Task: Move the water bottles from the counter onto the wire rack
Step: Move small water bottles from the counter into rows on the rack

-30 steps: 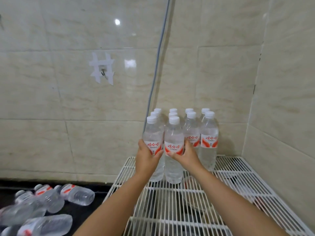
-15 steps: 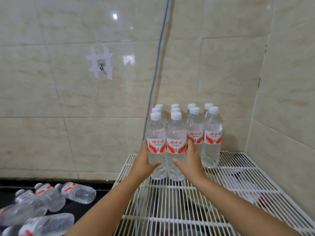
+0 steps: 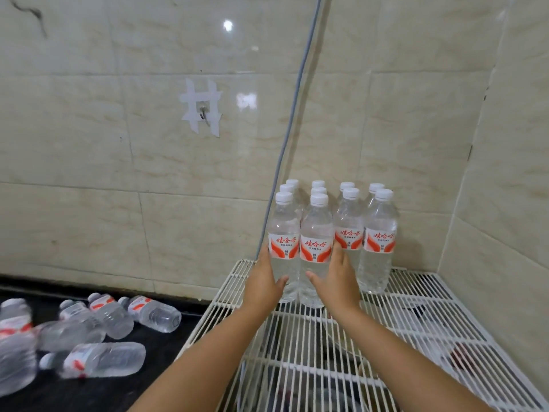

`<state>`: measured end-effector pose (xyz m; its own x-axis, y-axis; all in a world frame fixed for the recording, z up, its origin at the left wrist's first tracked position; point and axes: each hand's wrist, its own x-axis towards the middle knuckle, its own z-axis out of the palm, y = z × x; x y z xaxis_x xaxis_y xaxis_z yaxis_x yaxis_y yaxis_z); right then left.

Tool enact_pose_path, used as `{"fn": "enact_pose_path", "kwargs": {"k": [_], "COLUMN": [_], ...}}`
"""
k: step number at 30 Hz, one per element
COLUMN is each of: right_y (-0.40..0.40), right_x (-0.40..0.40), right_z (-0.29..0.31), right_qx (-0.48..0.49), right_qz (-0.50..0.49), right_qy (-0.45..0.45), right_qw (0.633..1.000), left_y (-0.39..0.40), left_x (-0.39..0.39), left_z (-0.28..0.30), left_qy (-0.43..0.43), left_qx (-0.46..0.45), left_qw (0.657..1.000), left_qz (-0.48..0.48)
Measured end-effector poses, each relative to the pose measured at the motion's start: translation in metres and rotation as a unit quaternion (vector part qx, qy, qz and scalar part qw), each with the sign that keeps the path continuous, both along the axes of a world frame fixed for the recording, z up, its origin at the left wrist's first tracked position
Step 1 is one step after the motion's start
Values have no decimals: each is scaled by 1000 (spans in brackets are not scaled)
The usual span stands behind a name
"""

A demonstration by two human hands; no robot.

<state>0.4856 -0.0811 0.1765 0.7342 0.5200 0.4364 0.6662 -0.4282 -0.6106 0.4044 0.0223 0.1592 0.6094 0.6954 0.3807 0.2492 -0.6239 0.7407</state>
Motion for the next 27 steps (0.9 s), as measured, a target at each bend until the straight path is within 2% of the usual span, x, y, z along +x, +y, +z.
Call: {"fn": "enact_pose_path", "kwargs": {"k": [2,4,6,9,12,15,22,27], "right_y": [-3,-1,8,30,57,93,188,260], "right_x": [-7,-14,-25,-56,-98,-144,-249,-301], "right_z": [4,9,9,9,7,5,-19,-69], "right_qx": [-23,-22,-27,-87,-179,-210,-257,-307], "right_qz": [-38,-44,-15,67,162,209,260,255], "right_qy": [-76,-171,-249,-301,-265,-245,-226,-167], "right_qw": [996,984,968,947,934,923,903,902], "left_y": [0,9,25,46,56,64,115,189], "left_x": [-13,-33,-63,-122,-186,-244,-332,-369], "left_z": [6,12,10,-3,-23,-41,-76,-107], "left_qy": [25,107,206,303,379,410,432,416], "left_qx": [30,90,152,170,173,135,49,-28], "left_qw": [999,986,955,913,875,856,840,853], "left_qz": [29,90,151,214,246,286,325,315]}}
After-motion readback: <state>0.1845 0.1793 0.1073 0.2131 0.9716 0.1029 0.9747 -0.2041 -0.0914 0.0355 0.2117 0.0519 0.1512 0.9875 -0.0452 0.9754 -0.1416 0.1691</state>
